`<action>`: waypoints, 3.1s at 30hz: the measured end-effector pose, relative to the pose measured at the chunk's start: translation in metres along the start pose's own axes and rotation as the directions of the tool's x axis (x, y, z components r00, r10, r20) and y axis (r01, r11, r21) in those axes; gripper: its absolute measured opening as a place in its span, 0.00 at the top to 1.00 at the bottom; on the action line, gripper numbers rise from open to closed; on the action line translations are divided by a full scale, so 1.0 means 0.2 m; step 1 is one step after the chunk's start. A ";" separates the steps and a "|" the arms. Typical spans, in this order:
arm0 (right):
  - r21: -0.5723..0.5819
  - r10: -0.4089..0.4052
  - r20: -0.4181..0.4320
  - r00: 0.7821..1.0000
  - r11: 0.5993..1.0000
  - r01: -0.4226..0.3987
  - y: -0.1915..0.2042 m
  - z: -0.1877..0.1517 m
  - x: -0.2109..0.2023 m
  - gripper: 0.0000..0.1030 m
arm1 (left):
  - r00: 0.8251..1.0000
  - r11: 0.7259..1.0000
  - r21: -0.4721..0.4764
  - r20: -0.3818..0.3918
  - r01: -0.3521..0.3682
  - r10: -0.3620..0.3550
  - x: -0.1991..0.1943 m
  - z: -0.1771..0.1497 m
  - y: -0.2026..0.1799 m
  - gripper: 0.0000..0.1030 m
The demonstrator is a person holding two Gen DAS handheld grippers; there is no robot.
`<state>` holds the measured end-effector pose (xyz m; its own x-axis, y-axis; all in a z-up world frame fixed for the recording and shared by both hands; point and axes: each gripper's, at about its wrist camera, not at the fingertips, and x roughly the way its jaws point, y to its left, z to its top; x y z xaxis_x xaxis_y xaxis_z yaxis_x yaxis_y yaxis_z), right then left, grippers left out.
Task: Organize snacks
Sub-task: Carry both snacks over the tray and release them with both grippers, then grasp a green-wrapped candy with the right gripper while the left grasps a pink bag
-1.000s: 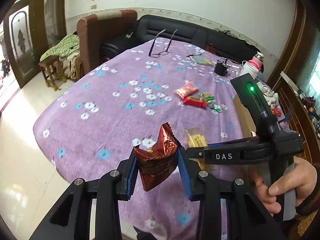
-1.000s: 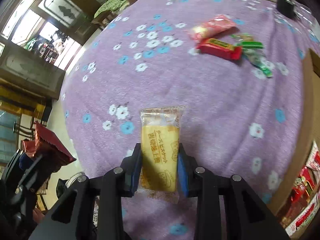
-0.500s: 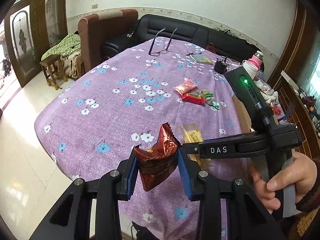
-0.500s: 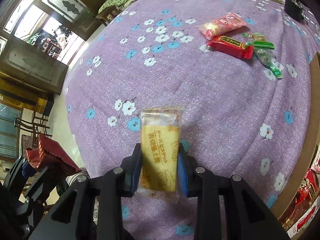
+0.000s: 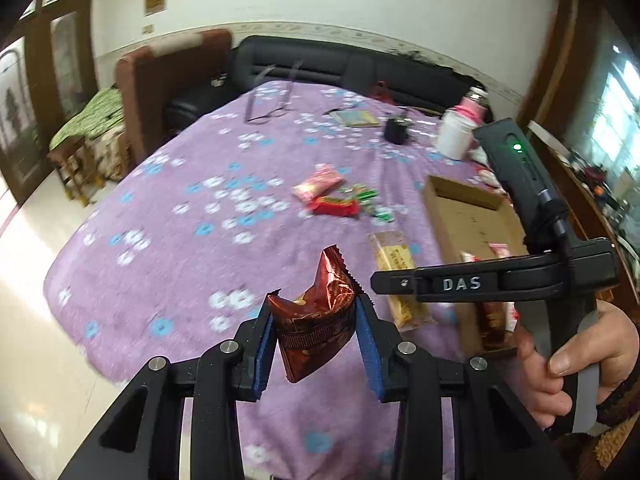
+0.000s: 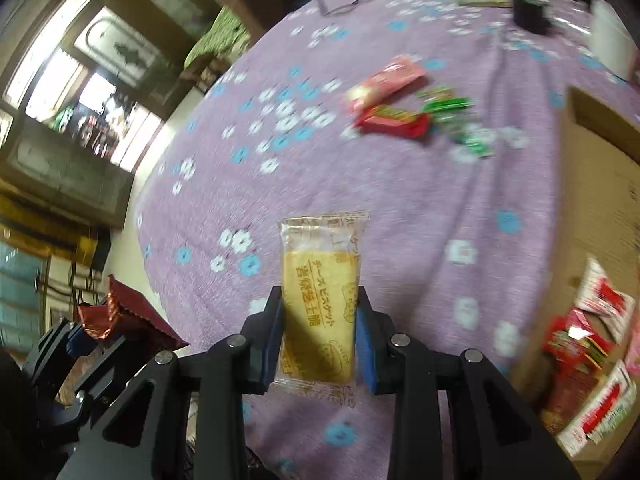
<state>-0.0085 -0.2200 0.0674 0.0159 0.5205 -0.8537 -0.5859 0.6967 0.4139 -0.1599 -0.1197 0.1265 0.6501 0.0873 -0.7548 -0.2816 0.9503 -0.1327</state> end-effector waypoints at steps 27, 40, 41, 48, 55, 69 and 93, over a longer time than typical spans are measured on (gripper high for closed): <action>0.452 -0.285 0.140 0.948 0.870 0.195 -1.06 -0.37 -0.53 0.69 | 0.913 0.869 0.310 -0.265 0.386 -0.311 0.65 0.19 -1.04 0.62; 0.420 -0.306 0.104 0.946 0.876 0.237 -1.10 -0.26 -0.43 0.69 | 0.935 0.869 0.372 -0.260 0.327 -0.241 0.74 0.17 -1.12 0.62; 0.417 -0.305 0.102 0.947 0.877 0.238 -1.10 -0.26 -0.42 0.69 | 0.936 0.866 0.380 -0.257 0.325 -0.239 0.74 0.17 -1.12 0.62; 0.412 -0.306 0.098 0.947 0.879 0.241 -1.11 -0.25 -0.41 0.69 | 0.941 0.861 0.399 -0.247 0.316 -0.231 0.74 0.16 -1.14 0.62; 0.407 -0.307 0.114 0.945 0.882 0.238 -1.10 -0.26 -0.44 0.67 | 0.944 0.864 0.400 -0.242 0.306 -0.223 0.72 0.17 -1.15 0.62; 0.376 -0.298 0.191 0.935 0.902 0.211 -0.98 -0.29 -0.62 0.54 | 0.957 0.903 0.328 -0.182 0.276 -0.226 0.52 0.21 -0.96 0.62; 0.165 -0.222 0.075 0.972 0.964 0.207 -0.25 0.38 -0.10 0.53 | 0.963 0.970 0.099 -0.176 0.224 -0.205 0.64 0.37 0.24 0.45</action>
<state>0.0827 -0.2272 0.0871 0.2059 0.3883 -0.8982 -0.4284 0.8610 0.2741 -0.0382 -0.0414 0.0714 0.5593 -0.1630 -0.8128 -0.0575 0.9705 -0.2342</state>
